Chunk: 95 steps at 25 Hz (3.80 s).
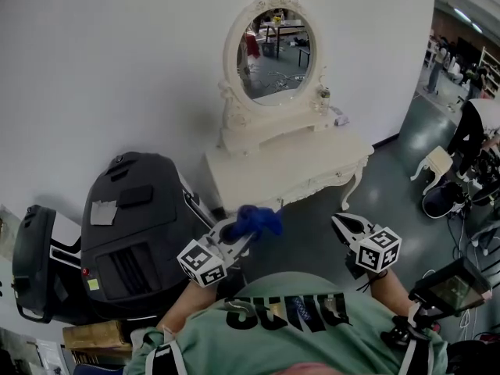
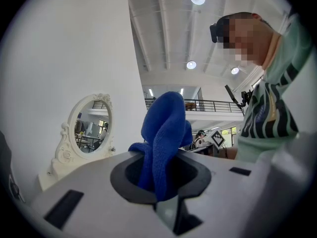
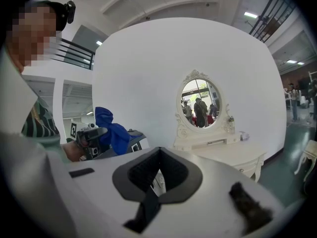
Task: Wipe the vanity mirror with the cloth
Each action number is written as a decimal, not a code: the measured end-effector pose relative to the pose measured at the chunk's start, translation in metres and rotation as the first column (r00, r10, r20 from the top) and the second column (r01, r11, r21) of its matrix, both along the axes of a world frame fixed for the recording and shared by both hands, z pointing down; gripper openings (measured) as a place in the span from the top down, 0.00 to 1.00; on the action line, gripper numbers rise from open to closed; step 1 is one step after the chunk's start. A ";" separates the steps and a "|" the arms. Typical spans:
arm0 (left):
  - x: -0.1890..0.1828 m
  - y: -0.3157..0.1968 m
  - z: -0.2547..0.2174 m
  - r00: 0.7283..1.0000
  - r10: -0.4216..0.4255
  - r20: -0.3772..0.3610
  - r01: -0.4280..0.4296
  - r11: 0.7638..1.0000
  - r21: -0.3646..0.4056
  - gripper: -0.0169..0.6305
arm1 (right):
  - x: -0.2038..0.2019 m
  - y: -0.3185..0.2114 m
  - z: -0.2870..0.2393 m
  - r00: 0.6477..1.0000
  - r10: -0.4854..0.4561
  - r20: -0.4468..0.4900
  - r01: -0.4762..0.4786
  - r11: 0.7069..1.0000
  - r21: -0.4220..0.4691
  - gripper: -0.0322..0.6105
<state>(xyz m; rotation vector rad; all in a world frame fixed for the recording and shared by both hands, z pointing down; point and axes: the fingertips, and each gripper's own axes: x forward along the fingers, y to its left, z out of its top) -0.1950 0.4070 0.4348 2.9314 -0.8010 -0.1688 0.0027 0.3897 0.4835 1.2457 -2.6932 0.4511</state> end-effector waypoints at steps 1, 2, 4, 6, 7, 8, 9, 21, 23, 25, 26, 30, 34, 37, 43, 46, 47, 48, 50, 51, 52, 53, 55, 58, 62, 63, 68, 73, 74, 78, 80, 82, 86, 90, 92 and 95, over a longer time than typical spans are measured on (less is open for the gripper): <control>0.014 -0.001 -0.001 1.000 0.002 -0.001 -0.002 1.000 0.000 0.86 | 0.013 0.000 -0.002 1.000 -0.002 -0.001 0.002 1.000 0.001 0.94; 0.027 -0.001 -0.002 1.000 0.005 -0.002 -0.005 1.000 -0.001 0.86 | 0.025 0.001 -0.003 1.000 -0.005 -0.002 0.005 1.000 0.003 0.94; 0.049 -0.001 -0.001 1.000 0.007 -0.001 -0.007 1.000 0.000 0.86 | 0.045 0.001 -0.003 1.000 -0.012 -0.006 0.012 1.000 0.006 0.94; 0.068 -0.002 -0.001 1.000 0.003 0.003 -0.003 1.000 0.002 0.86 | 0.063 0.001 -0.002 1.000 -0.022 -0.010 0.022 1.000 0.009 0.94; 0.077 -0.003 0.000 1.000 0.000 0.005 0.000 1.000 0.003 0.86 | 0.071 0.000 -0.002 1.000 -0.028 -0.011 0.028 1.000 0.010 0.94; 0.085 -0.003 0.000 1.000 -0.003 0.007 0.003 1.000 0.003 0.86 | 0.078 0.000 0.000 0.999 -0.033 -0.012 0.034 0.999 0.011 0.94; 0.093 -0.004 0.001 1.000 -0.005 0.010 0.005 1.000 0.001 0.86 | 0.085 -0.001 0.001 0.999 -0.039 -0.011 0.039 0.999 0.011 0.94; 0.120 -0.079 0.003 0.998 0.032 0.047 -0.032 0.999 -0.008 0.86 | 0.095 -0.066 0.023 0.999 -0.053 0.010 0.053 0.998 -0.030 0.94; 0.121 -0.105 0.001 0.997 0.067 0.043 -0.067 0.998 0.001 0.86 | 0.092 -0.088 0.021 1.000 -0.030 0.002 0.030 0.999 -0.031 0.94; 0.119 -0.132 -0.005 0.994 0.103 0.040 -0.104 0.995 0.010 0.86 | 0.086 -0.108 0.019 1.000 -0.003 -0.001 0.003 0.999 -0.037 0.94; 0.117 -0.144 -0.009 0.992 0.120 0.038 -0.121 0.993 0.016 0.86 | 0.082 -0.118 0.017 1.000 0.007 -0.003 -0.008 0.999 -0.040 0.94; 0.096 -0.200 -0.028 0.986 0.165 0.040 -0.167 0.985 0.054 0.86 | 0.062 -0.171 0.005 0.999 0.053 -0.011 -0.053 0.998 -0.027 0.94; 0.063 -0.252 -0.037 0.982 0.182 0.050 -0.186 0.980 0.074 0.86 | 0.032 -0.222 -0.001 0.997 0.071 -0.026 -0.071 0.997 -0.016 0.94; 0.037 -0.287 -0.038 0.984 0.170 0.053 -0.174 0.981 0.084 0.86 | 0.013 -0.260 0.002 0.996 0.073 -0.049 -0.074 0.997 -0.023 0.94; 0.006 -0.348 -0.029 0.992 0.113 0.058 -0.117 0.990 0.080 0.86 | -0.017 -0.330 0.000 0.998 0.019 -0.063 -0.020 1.000 -0.015 0.94; 0.010 -0.377 -0.026 0.994 0.072 0.085 -0.080 0.992 0.096 0.86 | -0.014 -0.363 0.003 0.997 -0.024 -0.068 0.024 1.000 -0.001 0.94; 0.014 -0.388 -0.025 0.994 0.051 0.099 -0.062 0.992 0.106 0.86 | -0.010 -0.375 0.005 0.997 -0.038 -0.067 0.038 0.999 0.003 0.94; 0.018 -0.401 -0.025 0.993 0.026 0.114 -0.040 0.992 0.118 0.86 | -0.005 -0.389 0.007 0.997 -0.054 -0.062 0.055 0.998 0.006 0.94; 0.030 -0.429 -0.029 0.989 -0.035 0.143 0.012 0.987 0.158 0.86 | 0.007 -0.419 0.010 0.994 -0.098 -0.053 0.098 0.995 0.013 0.94; 0.038 -0.444 -0.034 0.985 -0.074 0.158 0.043 0.980 0.192 0.86 | 0.015 -0.434 0.010 0.991 -0.123 -0.056 0.124 0.992 0.021 0.94; 0.046 -0.461 -0.042 0.977 -0.122 0.175 0.079 0.968 0.236 0.86 | 0.023 -0.450 0.009 0.987 -0.149 -0.068 0.151 0.988 0.032 0.94; 0.053 -0.478 -0.052 0.965 -0.180 0.192 0.120 0.951 0.285 0.86 | 0.032 -0.467 0.008 0.981 -0.174 -0.085 0.178 0.983 0.045 0.94; 0.066 -0.512 -0.074 0.916 -0.324 0.237 0.216 0.895 0.390 0.86 | 0.051 -0.498 0.003 0.967 -0.224 -0.124 0.234 0.970 0.072 0.94; 0.074 -0.563 -0.109 0.745 -0.570 0.348 0.308 0.756 0.578 0.86 | 0.073 -0.544 -0.018 0.952 -0.274 -0.137 0.291 0.949 0.124 0.94; 0.074 -0.618 -0.152 0.444 -0.790 0.423 0.261 0.565 0.782 0.86 | 0.078 -0.583 -0.036 0.941 -0.321 -0.105 0.335 0.928 0.165 0.94; 0.074 -0.628 -0.165 0.377 -0.825 0.422 0.225 0.523 0.822 0.86 | 0.077 -0.588 -0.038 0.940 -0.328 -0.099 0.341 0.924 0.173 0.94; 0.077 -0.682 -0.213 0.155 -0.918 0.365 0.014 0.372 0.928 0.86 | 0.075 -0.597 -0.044 0.958 -0.277 -0.074 0.286 0.938 0.196 0.94; 0.078 -0.723 -0.232 0.037 -0.954 0.296 -0.237 0.279 0.930 0.86 | 0.079 -0.589 -0.044 0.990 -0.121 -0.072 0.134 0.970 0.201 0.94; 0.077 -0.730 -0.233 0.008 -0.959 0.282 -0.288 0.268 0.919 0.86 | 0.077 -0.585 -0.041 0.993 -0.098 -0.070 0.109 0.976 0.189 0.94; 0.071 -0.762 -0.244 -0.123 -0.975 0.186 -0.450 0.222 0.865 0.86 | 0.067 -0.575 -0.032 0.995 -0.042 -0.094 0.055 0.988 0.146 0.94; 0.069 -0.777 -0.244 -0.181 -0.968 0.173 -0.486 0.241 0.840 0.86 | 0.062 -0.571 -0.029 0.993 -0.033 -0.110 0.048 0.989 0.140 0.94; 0.069 -0.788 -0.240 -0.243 -0.954 0.176 -0.515 0.281 0.810 0.86 | 0.063 -0.570 -0.028 0.991 -0.024 -0.129 0.043 0.989 0.144 0.94; 0.079 -0.803 -0.240 -0.326 -0.930 0.170 -0.545 0.332 0.770 0.86 | 0.069 -0.575 -0.031 0.992 -0.018 -0.126 0.037 0.987 0.154 0.94; 0.107 -0.814 -0.251 -0.337 -0.928 0.160 -0.566 0.335 0.753 0.86 | 0.075 -0.581 -0.028 0.994 -0.037 -0.105 0.054 0.986 0.160 0.94; 0.127 -0.822 -0.257 -0.342 -0.930 0.137 -0.592 0.327 0.737 0.86 | 0.081 -0.585 -0.025 0.995 -0.040 -0.089 0.054 0.985 0.161 0.94; 0.164 -0.837 -0.264 -0.341 -0.935 0.095 -0.639 0.305 0.706 0.86 | 0.093 -0.591 -0.017 0.998 -0.034 -0.059 0.043 0.987 0.152 0.94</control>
